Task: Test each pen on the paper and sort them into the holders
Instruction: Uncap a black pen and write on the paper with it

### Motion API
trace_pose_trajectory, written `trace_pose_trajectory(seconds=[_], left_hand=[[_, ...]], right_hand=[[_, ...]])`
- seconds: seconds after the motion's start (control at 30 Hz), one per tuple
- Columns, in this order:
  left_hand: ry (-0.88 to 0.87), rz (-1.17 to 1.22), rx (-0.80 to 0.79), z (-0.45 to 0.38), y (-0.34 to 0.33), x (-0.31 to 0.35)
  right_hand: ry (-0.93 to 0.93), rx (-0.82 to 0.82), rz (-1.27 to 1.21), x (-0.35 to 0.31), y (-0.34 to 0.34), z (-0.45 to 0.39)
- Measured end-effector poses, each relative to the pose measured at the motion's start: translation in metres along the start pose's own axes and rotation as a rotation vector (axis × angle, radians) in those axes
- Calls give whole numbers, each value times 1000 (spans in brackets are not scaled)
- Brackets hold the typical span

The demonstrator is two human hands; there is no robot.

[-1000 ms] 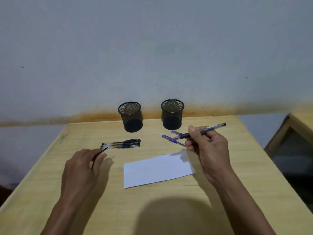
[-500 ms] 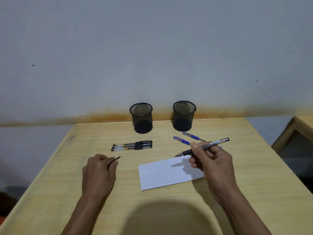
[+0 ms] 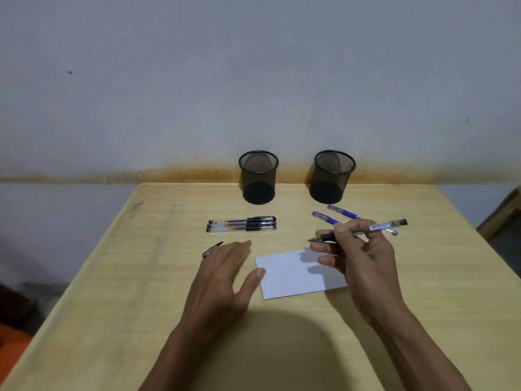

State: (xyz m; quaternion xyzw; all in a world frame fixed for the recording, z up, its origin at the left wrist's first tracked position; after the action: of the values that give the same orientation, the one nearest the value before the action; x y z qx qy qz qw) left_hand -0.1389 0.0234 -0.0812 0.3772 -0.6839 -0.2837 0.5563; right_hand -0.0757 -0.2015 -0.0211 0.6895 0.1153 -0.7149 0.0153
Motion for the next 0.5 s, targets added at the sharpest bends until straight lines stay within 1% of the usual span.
trace_pose_trajectory(seconds=[0.07,0.2,0.37,0.5], left_hand=[[-35,-50,-50,0,-8,-4],[-102,-159,-72,0,-12,-3],[-63,-241,-142,-2,-12,-4],[-35,-248,-192,-3,-14,-7]], right_hand=[[41,-24,99,0,-12,-1],[69,-99,213,7,-34,-10],[22,-196,389,28,-53,-23],[-57,-212,413,52,-55,-28]])
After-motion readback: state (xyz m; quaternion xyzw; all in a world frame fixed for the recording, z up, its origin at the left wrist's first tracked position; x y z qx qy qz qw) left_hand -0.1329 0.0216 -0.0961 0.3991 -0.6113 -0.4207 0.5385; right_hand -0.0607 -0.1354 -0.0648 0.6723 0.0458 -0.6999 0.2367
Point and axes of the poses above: each hand's wrist, its own z-axis away from the middle knuckle, its own y-axis out of the back of the hand, x = y × z, the point moved 4 cm from there along -z, towards the middle knuckle, and after that the axes turned 12 degrees about -x, right-handed, at the moved point
